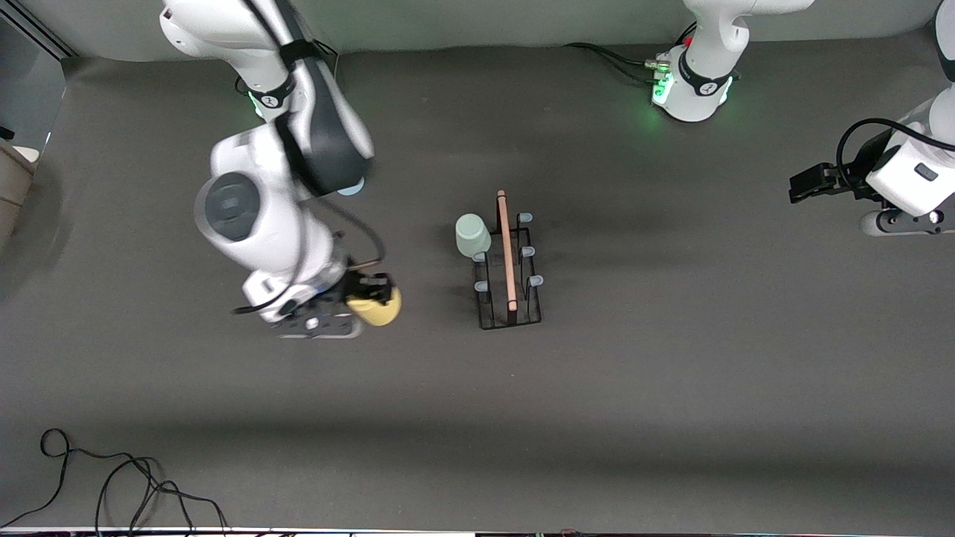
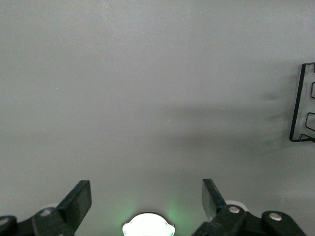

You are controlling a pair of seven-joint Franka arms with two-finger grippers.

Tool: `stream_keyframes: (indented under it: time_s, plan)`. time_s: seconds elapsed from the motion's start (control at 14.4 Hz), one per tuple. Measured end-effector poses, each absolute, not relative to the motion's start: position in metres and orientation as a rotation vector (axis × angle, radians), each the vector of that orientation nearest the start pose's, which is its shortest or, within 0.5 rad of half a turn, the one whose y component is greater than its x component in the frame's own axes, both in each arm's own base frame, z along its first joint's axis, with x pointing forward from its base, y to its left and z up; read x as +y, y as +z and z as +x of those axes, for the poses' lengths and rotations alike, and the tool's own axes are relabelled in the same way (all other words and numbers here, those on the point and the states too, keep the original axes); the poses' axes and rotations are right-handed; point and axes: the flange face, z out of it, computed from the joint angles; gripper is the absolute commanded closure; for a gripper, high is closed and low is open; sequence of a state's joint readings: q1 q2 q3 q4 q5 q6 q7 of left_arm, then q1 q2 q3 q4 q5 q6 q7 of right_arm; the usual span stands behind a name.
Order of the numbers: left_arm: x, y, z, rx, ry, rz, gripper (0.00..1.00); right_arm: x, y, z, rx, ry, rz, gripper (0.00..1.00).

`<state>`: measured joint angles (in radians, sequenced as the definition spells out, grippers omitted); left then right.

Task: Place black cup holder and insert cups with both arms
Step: 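Lift the yellow cup and carry it over the rack with the right gripper, then lower the yellow cup onto a rack peg and open the right gripper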

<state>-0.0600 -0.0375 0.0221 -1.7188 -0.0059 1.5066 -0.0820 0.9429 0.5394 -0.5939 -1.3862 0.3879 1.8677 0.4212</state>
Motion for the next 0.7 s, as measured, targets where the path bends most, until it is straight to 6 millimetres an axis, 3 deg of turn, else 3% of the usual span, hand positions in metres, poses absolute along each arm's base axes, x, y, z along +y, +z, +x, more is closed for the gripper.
stream_keyframes:
  time_s: [0.35,0.7]
  plan:
    - [-0.020,0.571,0.529,-0.069,0.274,-3.125,0.00,0.421,0.417,0.593,0.363,0.010,-3.042,0.77]
    - [-0.020,0.571,0.529,-0.069,0.274,-3.125,0.00,0.469,0.407,0.575,0.464,0.012,-3.026,0.78]
